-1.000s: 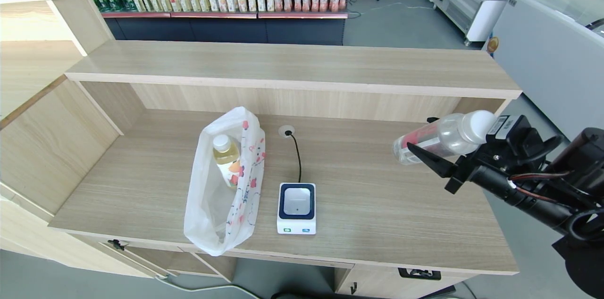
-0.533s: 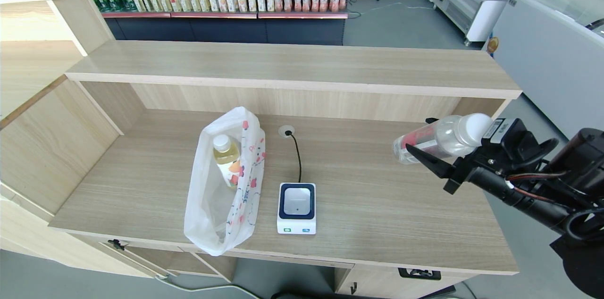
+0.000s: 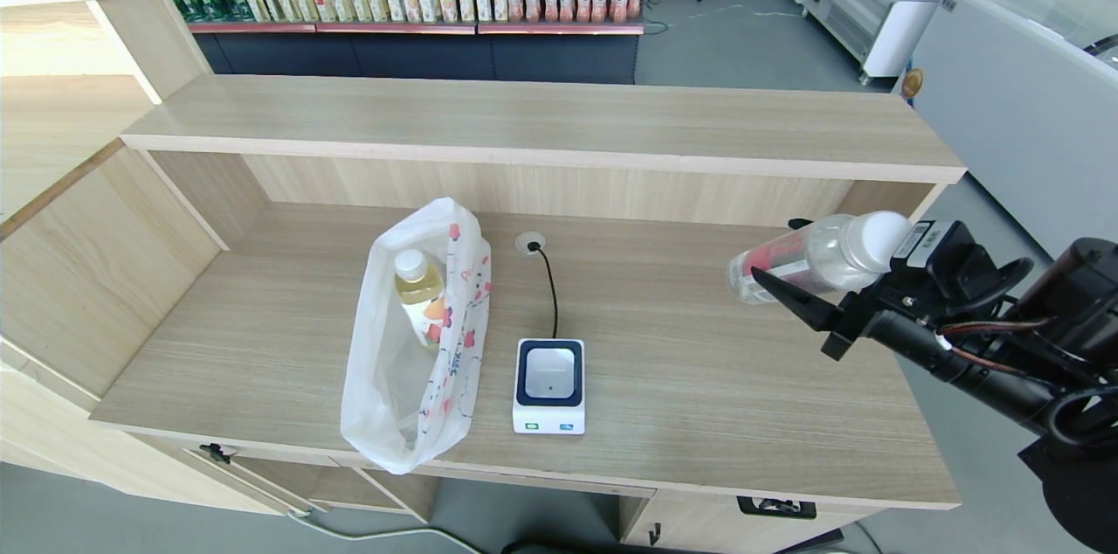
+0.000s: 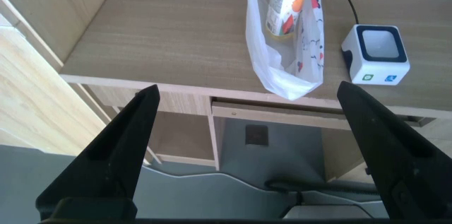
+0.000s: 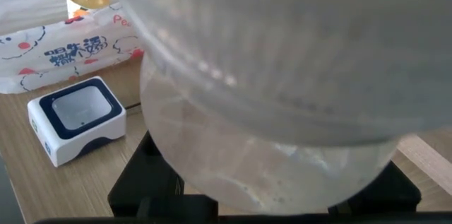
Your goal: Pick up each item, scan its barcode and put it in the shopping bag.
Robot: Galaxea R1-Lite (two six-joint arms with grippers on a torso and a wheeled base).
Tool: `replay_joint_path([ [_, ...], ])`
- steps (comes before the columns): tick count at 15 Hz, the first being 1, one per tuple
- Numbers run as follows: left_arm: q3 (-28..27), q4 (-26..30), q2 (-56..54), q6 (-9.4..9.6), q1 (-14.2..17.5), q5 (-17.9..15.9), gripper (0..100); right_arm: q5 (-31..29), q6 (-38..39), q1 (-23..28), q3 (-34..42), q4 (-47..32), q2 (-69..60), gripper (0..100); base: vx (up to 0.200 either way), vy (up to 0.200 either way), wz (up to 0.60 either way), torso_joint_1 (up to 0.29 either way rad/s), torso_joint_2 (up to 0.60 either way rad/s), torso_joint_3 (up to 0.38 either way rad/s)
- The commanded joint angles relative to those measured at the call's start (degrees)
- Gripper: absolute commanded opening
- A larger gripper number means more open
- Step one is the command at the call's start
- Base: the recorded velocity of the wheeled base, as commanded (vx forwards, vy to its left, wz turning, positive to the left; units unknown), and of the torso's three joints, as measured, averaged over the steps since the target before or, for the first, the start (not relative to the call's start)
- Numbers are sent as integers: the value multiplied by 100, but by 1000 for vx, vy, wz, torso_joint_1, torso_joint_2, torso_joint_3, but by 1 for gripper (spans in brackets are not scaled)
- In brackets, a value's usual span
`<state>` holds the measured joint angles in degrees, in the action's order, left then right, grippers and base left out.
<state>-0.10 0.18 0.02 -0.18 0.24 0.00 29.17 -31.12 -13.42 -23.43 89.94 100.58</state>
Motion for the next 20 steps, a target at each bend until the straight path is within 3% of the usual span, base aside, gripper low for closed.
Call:
replay_joint_path([
  [1,1,-1,-2,1,2,0,100,1,-25,-3,-12,6,49,0,0,200,0,2,-2,2],
  [9,1,-1,-2,-8,2,-9,100,71,-43,-38,-135,6,568,0,0,200,0,2,4,2],
  [15,1,-1,-2,1,2,-9,100,625,-421,-55,-426,6,1253,0,0,200,0,2,2,2],
  [20,1,-1,-2,1,2,0,100,713,-676,-11,-496,6,1693,0,0,0,0,0,0,0],
])
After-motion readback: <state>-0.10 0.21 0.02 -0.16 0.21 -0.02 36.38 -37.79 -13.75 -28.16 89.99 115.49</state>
